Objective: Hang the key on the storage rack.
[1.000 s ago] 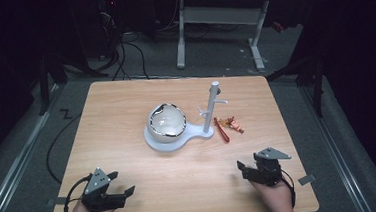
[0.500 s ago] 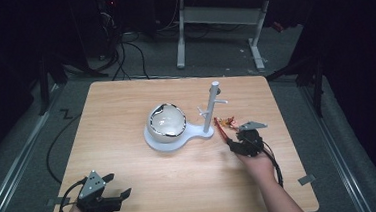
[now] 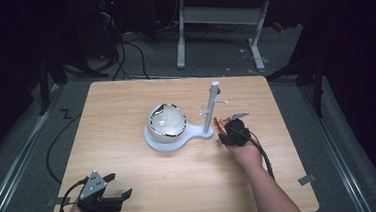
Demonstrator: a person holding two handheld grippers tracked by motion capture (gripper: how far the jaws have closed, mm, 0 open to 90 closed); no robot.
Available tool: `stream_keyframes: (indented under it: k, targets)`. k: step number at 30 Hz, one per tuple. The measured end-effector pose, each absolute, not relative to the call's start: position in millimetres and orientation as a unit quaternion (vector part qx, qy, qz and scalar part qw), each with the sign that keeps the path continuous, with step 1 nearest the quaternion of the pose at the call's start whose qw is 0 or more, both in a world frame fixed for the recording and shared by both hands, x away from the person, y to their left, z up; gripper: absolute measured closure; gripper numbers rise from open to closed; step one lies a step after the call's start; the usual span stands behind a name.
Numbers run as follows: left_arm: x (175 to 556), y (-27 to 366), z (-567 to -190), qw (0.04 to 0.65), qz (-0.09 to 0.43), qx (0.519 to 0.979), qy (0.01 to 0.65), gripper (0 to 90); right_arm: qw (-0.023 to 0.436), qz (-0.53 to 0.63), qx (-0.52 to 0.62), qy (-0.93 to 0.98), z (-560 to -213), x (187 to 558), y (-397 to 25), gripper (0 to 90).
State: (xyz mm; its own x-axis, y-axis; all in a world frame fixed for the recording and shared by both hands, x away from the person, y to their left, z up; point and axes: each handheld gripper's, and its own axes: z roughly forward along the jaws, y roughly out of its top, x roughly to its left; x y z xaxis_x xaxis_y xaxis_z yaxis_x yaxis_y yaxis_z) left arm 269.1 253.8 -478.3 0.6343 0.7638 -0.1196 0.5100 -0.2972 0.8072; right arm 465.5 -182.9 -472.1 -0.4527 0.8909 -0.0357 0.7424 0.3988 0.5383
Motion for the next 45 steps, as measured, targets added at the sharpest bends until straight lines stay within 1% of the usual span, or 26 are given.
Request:
stream_keyframes:
  k: [1,2,3,4,5,7,8,12,13,14,15,16,18,21,22,23,24,25,27,29,33,37,40,42,43,45]
  targets:
    - [269,254,-479,0.435,0.144,0.792,0.403,19.4,0.163,0.225,0.497,0.822,-473,466,-181,65.1]
    - [269,254,-479,0.435,0.144,0.792,0.403,19.4,0.172,0.213,0.488,0.829,-475,466,-179,77.4]
    - [269,253,-479,0.433,0.144,0.793,0.404,19.4,0.175,0.214,0.484,0.830,-475,464,-179,86.2]
    - [269,253,-479,0.433,0.144,0.793,0.404,19.4,0.175,0.214,0.484,0.830,-475,464,-179,86.2]
    - [269,254,-480,0.433,0.144,0.793,0.404,19.4,0.159,0.231,0.482,0.830,-471,459,-183,86.8]
    - [269,254,-480,0.431,0.143,0.794,0.405,19.4,0.156,0.244,0.471,0.833,-464,447,-186,86.8]
    - [269,254,-480,0.431,0.143,0.794,0.405,19.5,0.156,0.244,0.471,0.833,-464,447,-186,86.8]
    - [269,254,-481,0.430,0.141,0.794,0.407,19.5,0.149,0.271,0.465,0.830,-454,400,-214,86.7]
    - [269,252,-481,0.429,0.142,0.795,0.404,19.5,0.144,0.272,0.468,0.829,-454,382,-228,86.6]
    - [269,252,-481,0.429,0.142,0.795,0.404,19.5,0.144,0.272,0.468,0.829,-454,382,-228,86.6]
    - [269,251,-481,0.428,0.142,0.798,0.401,19.5,0.142,0.270,0.471,0.828,-454,374,-234,86.6]
    - [269,249,-480,0.427,0.142,0.799,0.399,19.5,0.138,0.264,0.472,0.830,-456,353,-251,86.3]
    - [269,248,-480,0.427,0.142,0.799,0.399,19.5,0.135,0.263,0.474,0.830,-456,347,-256,86.3]
    - [271,246,-481,0.424,0.139,0.802,0.397,19.5,0.129,0.246,0.485,0.829,-463,321,-278,84.2]
    - [271,246,-481,0.424,0.139,0.802,0.397,19.5,0.129,0.246,0.485,0.829,-463,321,-278,84.2]
    - [271,246,-482,0.423,0.139,0.802,0.398,19.5,0.135,0.246,0.493,0.823,-465,317,-285,80.9]
    - [272,246,-483,0.422,0.138,0.802,0.399,19.5,0.135,0.246,0.493,0.823,-465,317,-285,80.9]
    - [272,246,-483,0.422,0.137,0.802,0.399,19.5,0.138,0.244,0.495,0.822,-465,316,-287,78.7]
    - [272,245,-484,0.420,0.137,0.804,0.399,19.5,0.154,0.233,0.495,0.823,-463,317,-288,76.5]
    - [272,245,-484,0.420,0.137,0.804,0.398,19.5,0.158,0.233,0.493,0.823,-462,318,-287,75.6]
    - [272,246,-484,0.421,0.137,0.804,0.399,19.5,0.173,0.240,0.473,0.830,-449,329,-271,72.9]
    - [272,246,-483,0.422,0.137,0.803,0.398,19.5,0.182,0.242,0.462,0.834,-442,338,-260,73.0]
    - [272,247,-482,0.424,0.137,0.803,0.396,19.5,0.191,0.233,0.447,0.842,-438,352,-245,77.0]
    - [271,247,-482,0.424,0.137,0.803,0.396,19.5,0.192,0.229,0.447,0.843,-438,356,-243,78.1]
    - [271,248,-482,0.425,0.136,0.803,0.396,19.5,0.189,0.218,0.448,0.846,-439,365,-240,79.3]
    - [271,248,-482,0.424,0.136,0.803,0.396,19.5,0.183,0.206,0.449,0.850,-442,371,-238,77.9]
